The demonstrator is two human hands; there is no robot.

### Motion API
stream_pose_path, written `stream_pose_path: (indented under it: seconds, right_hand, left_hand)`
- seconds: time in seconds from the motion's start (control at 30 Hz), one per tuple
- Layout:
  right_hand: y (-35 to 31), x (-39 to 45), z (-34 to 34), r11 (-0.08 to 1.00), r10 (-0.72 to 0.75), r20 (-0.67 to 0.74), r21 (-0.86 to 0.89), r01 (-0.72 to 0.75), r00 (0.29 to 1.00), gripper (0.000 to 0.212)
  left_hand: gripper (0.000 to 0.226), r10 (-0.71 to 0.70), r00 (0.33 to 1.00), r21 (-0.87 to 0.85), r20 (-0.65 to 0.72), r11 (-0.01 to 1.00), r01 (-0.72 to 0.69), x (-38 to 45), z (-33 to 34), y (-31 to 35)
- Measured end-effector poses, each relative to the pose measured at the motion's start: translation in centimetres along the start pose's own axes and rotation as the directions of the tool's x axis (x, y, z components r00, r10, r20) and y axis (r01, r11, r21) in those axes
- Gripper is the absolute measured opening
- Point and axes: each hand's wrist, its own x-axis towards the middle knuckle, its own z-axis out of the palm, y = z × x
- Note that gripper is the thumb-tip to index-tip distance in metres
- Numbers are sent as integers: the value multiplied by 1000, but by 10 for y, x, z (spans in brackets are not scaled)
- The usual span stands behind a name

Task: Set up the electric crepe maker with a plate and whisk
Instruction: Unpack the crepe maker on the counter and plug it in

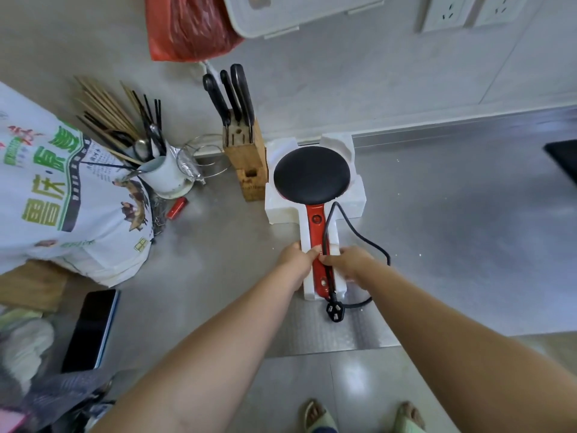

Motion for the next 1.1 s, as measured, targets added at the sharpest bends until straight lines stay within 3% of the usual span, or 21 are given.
stream_pose_path:
  seconds: [0.17, 0.3, 0.37, 0.5, 0.57, 0.7, 0.83, 0.93, 1.0, 1.1]
  right_hand:
    - [9, -27, 9, 956, 43, -17, -291, -46, 999, 75]
    - [19, -41, 24, 938, 68, 0, -341, -64, 998, 89]
    - [23, -43, 26, 926, 64, 3, -373, -58, 998, 88]
    - [24, -46, 26, 932, 48, 14, -360, -40, 999, 82]
    - [21, -51, 25, 935, 23, 3, -355, -21, 1000, 80]
    - [13, -68, 14, 968, -24, -11, -251, 21, 1000, 74]
    - [-9, -88, -5, 981, -166, 96, -87, 175, 981, 28]
    - [-26, -94, -22, 985, -138, 162, -81, 152, 977, 31]
    - [-30, -93, -30, 992, -104, 194, -49, 116, 976, 34]
    - [-31, -94, -35, 998, -31, 309, 62, 13, 950, 32]
  left_hand:
    - [43, 90, 995, 148, -31, 985, -85, -31, 2, -22]
    - [63, 230, 971, 296, -70, 934, -200, -55, 3, -36]
    - [67, 268, 960, 439, -80, 874, -208, -65, 0, -39]
    - [64, 348, 938, 727, 7, 642, -244, -77, -4, -39]
    - [70, 322, 946, 774, 23, 594, -221, -77, -7, -36]
    - [76, 188, 982, 789, 38, 597, -144, -83, -12, -27]
    - [56, 30, 999, 607, 16, 794, -33, -71, -17, -8]
    - [26, 85, 996, 155, 11, 984, -86, -77, -20, 16]
    - [33, -19, 996, -165, 83, 986, 33, -82, -18, 26]
    - [46, -107, 987, -280, 117, 950, 136, -85, -13, 31]
